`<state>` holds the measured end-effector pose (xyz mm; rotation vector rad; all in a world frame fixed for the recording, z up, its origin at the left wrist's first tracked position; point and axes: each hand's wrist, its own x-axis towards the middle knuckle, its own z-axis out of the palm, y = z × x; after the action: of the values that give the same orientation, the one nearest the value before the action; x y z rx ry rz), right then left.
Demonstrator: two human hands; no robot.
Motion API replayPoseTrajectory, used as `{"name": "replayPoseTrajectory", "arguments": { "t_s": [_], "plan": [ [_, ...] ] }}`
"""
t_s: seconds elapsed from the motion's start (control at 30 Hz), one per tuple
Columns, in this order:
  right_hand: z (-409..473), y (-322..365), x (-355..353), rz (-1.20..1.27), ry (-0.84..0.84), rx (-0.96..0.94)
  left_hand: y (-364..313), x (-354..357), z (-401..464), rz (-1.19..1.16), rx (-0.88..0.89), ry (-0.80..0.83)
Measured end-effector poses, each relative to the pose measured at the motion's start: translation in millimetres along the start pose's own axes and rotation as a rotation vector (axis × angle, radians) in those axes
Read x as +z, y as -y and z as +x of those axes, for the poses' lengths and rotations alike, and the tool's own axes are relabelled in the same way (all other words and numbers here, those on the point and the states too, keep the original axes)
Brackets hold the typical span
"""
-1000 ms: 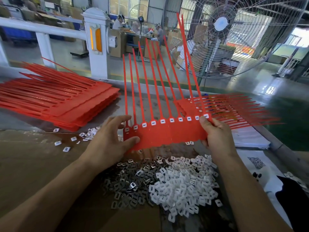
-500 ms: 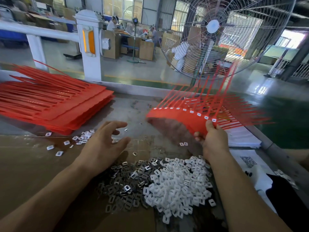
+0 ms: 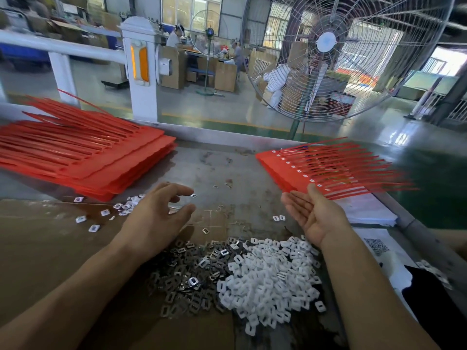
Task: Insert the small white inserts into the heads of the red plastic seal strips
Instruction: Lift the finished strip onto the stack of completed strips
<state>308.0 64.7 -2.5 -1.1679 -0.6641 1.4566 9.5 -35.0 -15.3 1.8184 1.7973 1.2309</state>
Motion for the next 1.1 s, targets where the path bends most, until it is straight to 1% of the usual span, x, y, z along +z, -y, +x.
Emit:
{"name": "replayPoseTrajectory", "arguments": {
  "t_s": [0.17, 0.3, 0.37, 0.5, 0.6, 0.67, 0.77, 0.93, 1.03, 1.1],
  "plan": [
    [-9, -6, 5, -0.378, 0.013, -0.142, 2, -3, 0, 0.051, 0.002, 0.003],
    [-17, -13, 7, -0.529, 0.056, -0.169, 2, -4, -2, 0.079, -0.029, 0.034],
    [-21, -14, 11, -0.496, 0.082, -0.167, 1, -5, -3, 0.077, -0.036, 0.064],
    [-31, -22, 26, -0.353, 0.161, -0.147, -7, -4, -6, 0.031, -0.028, 0.111],
    [-35, -28, 35, -0.333, 0.248, -0.104, -18, 1, -11, -0.103, -0.036, 0.146],
    [-37, -30, 37, -0.366, 0.301, -0.098, -23, 4, -13, -0.204, -0.046, 0.223],
    [-36, -28, 37, -0.368, 0.31, -0.124, -30, 3, -16, -0.44, -0.11, 0.308],
    [-38, -27, 32, -0.487, 0.26, -0.272, -30, 0, -17, -0.51, -0.15, 0.252],
    [-44, -30, 34, -0.66, 0.245, -0.422, -28, -2, -14, -0.49, -0.161, 0.143],
    [-46, -32, 38, -0.695, 0.241, -0.467, -26, -3, -11, -0.465, -0.146, 0.073]
  ]
}}
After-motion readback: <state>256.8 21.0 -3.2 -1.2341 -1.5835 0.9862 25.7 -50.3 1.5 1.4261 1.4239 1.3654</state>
